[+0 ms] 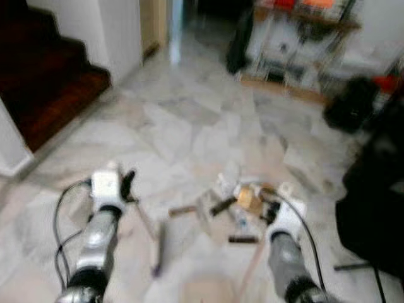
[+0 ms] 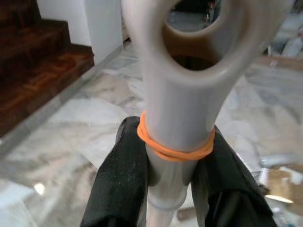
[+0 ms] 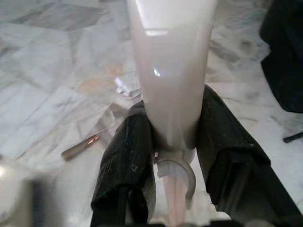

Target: Sweep floor

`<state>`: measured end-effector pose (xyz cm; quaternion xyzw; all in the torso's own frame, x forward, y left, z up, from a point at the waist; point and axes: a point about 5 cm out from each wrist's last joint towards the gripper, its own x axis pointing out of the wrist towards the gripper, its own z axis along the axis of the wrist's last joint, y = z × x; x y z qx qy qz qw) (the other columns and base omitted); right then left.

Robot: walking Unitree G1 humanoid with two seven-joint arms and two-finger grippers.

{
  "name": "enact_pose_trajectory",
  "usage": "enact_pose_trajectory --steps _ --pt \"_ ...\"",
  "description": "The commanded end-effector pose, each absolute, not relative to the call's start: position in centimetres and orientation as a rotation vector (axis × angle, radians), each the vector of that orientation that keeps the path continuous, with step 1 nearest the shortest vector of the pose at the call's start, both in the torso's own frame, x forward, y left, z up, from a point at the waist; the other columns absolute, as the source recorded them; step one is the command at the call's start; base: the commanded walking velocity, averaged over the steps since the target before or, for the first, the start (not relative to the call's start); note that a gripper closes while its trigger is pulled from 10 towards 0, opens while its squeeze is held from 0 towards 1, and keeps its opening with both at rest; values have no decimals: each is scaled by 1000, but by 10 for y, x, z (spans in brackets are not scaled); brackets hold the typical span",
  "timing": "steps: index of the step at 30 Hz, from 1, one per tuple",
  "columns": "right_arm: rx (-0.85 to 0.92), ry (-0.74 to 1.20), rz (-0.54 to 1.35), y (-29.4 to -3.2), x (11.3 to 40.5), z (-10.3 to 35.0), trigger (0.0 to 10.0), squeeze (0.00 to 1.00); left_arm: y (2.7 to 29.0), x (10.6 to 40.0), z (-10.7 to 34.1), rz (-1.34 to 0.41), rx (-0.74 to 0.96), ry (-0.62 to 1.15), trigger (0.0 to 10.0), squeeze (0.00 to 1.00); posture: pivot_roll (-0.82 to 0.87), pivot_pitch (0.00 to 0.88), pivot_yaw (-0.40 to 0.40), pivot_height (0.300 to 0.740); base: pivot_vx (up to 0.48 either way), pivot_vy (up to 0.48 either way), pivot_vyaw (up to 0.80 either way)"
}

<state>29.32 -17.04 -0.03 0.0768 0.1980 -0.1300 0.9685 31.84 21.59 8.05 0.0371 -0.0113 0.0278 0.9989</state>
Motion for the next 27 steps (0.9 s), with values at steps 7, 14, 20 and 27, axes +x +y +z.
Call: enact_pose_trajectory --steps 7,14,20,27 --pt "182 450 -271 -171 285 -10 10000 0 200 325 95 -3 64 -97 10000 0 69 10 -71 740 48 0 0" --pt "183 451 -261 -169 285 -10 10000 0 201 327 101 2 74 -118 10000 0 69 13 -71 740 0 0 0" --pt "184 455 -254 -167 285 -10 10000 0 202 329 112 -3 76 -162 10000 0 72 17 -71 740 0 0 0" --pt "183 455 -250 -166 285 -10 10000 0 203 331 119 -5 84 -181 10000 0 71 20 -70 740 0 0 0"
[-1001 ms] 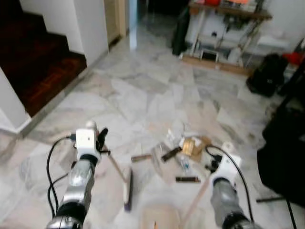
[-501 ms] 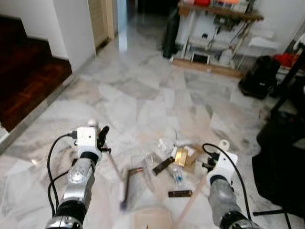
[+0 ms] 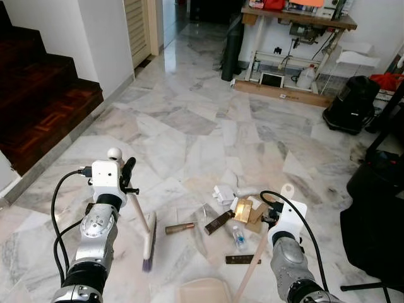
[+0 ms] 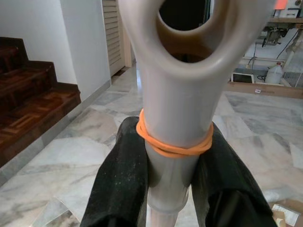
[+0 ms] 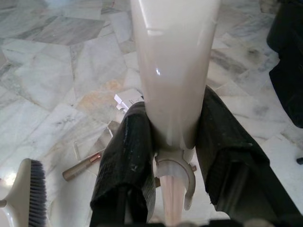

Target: Sweep floor

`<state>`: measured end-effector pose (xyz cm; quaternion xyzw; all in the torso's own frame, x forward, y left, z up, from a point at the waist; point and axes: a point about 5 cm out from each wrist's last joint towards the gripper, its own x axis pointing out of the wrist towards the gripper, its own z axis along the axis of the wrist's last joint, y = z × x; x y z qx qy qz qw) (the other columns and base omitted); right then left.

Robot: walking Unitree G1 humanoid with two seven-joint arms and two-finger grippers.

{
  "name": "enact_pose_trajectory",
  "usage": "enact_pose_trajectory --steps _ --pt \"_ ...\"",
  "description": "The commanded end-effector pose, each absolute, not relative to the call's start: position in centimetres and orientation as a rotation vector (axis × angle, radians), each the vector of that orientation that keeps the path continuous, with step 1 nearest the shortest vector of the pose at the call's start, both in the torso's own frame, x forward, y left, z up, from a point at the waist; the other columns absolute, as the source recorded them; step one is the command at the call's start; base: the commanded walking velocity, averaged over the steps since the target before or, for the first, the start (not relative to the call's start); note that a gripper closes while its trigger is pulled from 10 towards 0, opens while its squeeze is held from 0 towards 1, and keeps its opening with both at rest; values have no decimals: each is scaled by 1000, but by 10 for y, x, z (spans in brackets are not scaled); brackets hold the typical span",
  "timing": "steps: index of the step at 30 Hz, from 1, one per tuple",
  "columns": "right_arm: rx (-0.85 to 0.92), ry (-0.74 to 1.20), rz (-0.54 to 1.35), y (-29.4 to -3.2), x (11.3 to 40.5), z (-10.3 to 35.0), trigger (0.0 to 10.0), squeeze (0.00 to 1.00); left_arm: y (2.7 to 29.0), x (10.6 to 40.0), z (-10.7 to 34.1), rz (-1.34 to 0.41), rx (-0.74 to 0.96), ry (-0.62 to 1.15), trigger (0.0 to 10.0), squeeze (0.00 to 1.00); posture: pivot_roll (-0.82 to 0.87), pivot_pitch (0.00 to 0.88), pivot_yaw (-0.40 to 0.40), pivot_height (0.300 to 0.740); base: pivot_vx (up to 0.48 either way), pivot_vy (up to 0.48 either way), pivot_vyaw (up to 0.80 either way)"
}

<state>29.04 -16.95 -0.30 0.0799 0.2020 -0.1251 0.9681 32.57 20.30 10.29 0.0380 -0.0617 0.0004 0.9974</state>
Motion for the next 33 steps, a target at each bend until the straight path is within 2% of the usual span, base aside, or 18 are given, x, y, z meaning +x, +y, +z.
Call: enact_pose_trajectory --steps 1,5,11,23,26,33 --pt "184 455 -250 -166 285 -10 10000 0 202 331 119 -6 83 -180 10000 0 71 21 -69 740 0 0 0" --pt "188 460 -253 -165 285 -10 10000 0 201 330 116 -11 78 -167 10000 0 69 23 -68 740 0 63 0" --pt "177 468 -250 -165 286 -10 10000 0 201 330 115 -13 78 -160 10000 0 69 24 -67 740 0 385 -666" --pt "180 460 -246 -165 286 -10 10000 0 201 331 118 -12 82 -168 10000 0 70 26 -69 740 0 396 0" --pt "191 469 -244 -164 286 -11 10000 0 201 331 120 -12 81 -176 10000 0 70 26 -69 740 0 328 -613" --pt "181 469 -232 -162 286 -10 10000 0 200 333 122 -14 83 -181 10000 0 70 26 -69 740 0 0 -639"
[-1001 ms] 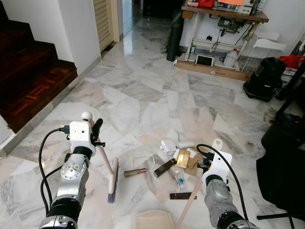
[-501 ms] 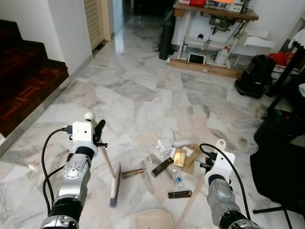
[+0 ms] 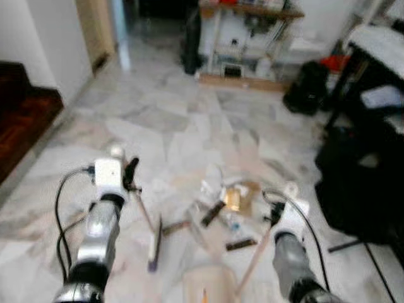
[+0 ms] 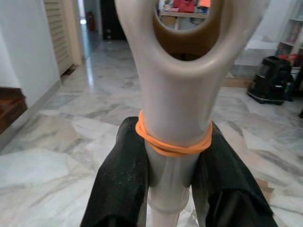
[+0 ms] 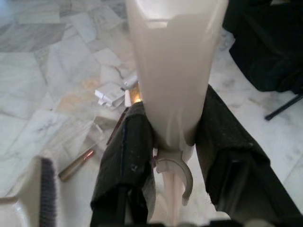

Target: Sweep floor

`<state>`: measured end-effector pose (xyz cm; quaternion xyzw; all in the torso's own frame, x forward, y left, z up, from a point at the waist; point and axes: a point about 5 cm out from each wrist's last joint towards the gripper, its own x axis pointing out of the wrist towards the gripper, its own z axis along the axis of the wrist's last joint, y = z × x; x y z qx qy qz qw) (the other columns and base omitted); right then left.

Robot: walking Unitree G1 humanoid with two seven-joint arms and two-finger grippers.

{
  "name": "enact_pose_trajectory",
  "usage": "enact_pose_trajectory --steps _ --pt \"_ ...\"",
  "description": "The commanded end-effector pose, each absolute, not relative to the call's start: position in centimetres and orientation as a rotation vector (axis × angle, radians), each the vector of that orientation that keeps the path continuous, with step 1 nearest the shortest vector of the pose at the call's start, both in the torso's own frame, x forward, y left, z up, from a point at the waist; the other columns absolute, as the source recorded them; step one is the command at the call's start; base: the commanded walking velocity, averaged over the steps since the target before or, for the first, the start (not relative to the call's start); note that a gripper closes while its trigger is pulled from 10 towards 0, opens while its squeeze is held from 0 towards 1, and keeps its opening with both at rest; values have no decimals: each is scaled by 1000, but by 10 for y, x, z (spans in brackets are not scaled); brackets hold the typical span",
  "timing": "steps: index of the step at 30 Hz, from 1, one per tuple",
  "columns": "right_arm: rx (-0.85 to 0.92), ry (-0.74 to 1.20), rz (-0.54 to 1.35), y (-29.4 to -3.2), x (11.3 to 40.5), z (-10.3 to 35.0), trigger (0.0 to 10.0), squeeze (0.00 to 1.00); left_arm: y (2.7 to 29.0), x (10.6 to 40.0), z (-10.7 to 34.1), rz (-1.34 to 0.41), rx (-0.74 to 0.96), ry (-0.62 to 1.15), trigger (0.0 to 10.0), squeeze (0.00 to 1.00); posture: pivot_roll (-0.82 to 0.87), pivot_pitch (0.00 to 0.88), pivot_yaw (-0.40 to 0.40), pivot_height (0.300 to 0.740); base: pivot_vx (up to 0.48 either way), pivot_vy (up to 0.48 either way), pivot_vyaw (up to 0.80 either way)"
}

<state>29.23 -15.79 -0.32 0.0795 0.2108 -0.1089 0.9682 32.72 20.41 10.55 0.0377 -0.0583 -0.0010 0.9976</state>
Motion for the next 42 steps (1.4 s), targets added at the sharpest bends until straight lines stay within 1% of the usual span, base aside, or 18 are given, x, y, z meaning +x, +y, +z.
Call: enact_pose_trajectory --steps 1,10,16,20,29,36,42 --pt "180 459 -229 -162 287 -9 10000 0 200 333 122 -14 83 -181 10000 0 70 26 -69 740 0 0 0" --pt "189 468 -225 -160 287 -10 10000 0 199 333 121 -16 83 -176 10000 0 73 24 -69 740 0 458 0" --pt "193 463 -221 -159 287 -10 10000 0 199 333 122 -19 85 -175 10000 0 73 22 -68 740 0 480 -619" --pt "180 459 -217 -159 287 -9 10000 0 198 333 122 -22 88 -177 10000 0 73 21 -67 740 0 452 0" --pt "188 468 -219 -159 287 -10 10000 0 197 334 123 -29 98 -184 10000 0 74 15 -66 740 0 0 0" --pt "186 465 -212 -157 287 -10 10000 0 196 334 125 -30 96 -198 10000 0 74 11 -66 740 0 0 -554" --pt "179 456 -214 -158 288 -9 10000 0 196 334 124 -31 100 -190 10000 0 75 13 -68 740 0 0 0"
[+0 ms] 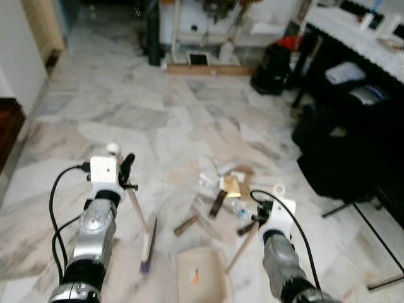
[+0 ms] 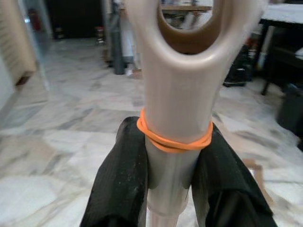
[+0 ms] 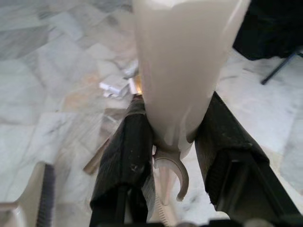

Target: Sweep floor

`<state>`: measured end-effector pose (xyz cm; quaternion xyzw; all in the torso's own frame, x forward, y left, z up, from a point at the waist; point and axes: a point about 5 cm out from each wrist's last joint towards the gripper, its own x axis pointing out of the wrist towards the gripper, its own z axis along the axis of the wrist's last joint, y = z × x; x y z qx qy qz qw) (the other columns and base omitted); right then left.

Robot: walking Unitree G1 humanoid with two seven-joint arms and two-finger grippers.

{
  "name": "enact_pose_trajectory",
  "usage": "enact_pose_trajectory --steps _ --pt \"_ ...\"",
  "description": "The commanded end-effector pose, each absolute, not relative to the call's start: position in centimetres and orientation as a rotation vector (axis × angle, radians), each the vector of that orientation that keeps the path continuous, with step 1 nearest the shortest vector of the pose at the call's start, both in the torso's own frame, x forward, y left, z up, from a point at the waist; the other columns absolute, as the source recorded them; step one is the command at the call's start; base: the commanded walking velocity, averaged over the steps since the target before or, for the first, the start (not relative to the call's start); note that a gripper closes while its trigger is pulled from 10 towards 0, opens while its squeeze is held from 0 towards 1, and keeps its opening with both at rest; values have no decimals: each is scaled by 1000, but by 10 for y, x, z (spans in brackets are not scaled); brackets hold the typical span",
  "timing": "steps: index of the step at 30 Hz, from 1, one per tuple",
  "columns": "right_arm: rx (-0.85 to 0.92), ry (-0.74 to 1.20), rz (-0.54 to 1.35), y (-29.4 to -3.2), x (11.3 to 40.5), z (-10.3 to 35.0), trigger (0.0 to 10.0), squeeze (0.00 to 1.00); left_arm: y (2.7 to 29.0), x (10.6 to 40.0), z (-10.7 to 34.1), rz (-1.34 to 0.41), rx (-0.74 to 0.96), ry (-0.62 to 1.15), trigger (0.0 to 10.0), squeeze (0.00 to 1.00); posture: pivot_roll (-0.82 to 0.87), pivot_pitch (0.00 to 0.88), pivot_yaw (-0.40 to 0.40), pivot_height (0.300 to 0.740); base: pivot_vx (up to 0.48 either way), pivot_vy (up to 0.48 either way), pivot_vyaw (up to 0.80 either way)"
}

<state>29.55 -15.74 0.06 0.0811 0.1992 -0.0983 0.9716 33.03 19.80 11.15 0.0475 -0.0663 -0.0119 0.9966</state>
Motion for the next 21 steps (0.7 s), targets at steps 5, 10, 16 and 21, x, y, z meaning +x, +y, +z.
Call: enact_pose_trajectory --steps 5,10,16,21 --pt "193 467 -224 -158 287 -10 10000 0 196 333 123 -33 97 -181 10000 0 73 16 -68 740 0 0 -225" --pt "186 457 -215 -159 288 -9 10000 0 196 333 122 -28 99 -177 10000 0 74 19 -71 740 0 0 -609" --pt "177 452 -214 -159 288 -8 10000 0 198 333 123 -19 99 -180 10000 0 74 21 -72 740 0 0 0" --pt "208 466 -219 -158 288 -9 10000 0 198 333 123 -14 101 -180 10000 0 76 23 -74 740 231 0 -518"
